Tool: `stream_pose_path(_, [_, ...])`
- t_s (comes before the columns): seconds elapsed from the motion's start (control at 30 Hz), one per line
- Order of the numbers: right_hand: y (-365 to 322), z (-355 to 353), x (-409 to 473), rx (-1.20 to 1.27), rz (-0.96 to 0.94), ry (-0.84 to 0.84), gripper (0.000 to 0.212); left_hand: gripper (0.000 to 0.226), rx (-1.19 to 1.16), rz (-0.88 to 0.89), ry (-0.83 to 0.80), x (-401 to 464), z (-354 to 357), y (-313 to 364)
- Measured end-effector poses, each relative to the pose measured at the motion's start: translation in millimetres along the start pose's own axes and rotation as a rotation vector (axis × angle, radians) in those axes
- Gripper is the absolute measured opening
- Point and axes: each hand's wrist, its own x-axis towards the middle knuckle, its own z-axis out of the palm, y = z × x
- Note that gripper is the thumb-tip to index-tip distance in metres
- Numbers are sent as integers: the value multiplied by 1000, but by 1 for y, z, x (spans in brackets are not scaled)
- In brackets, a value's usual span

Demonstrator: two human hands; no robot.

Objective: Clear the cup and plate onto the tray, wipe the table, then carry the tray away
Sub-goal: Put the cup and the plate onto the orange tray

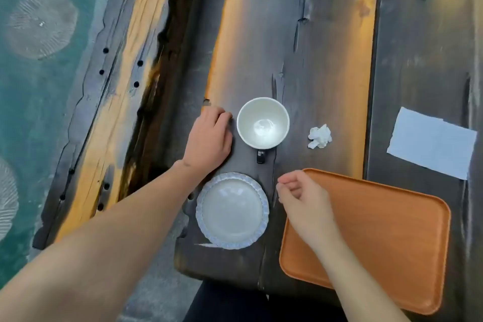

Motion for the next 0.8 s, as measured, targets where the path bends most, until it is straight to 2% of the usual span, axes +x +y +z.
stream_pose_path(0.2, [-13,21,26,142,-2,195,8,35,33,72,42,-2,32,-17])
stream_pose_path(0.43, [-26,40,40,332,98,328,22,38,38,52,79,-3,40,-17])
stream_pose_path(0.8, [-38,57,58,402,167,363,18,46,95,-15,38,-3,36,-11])
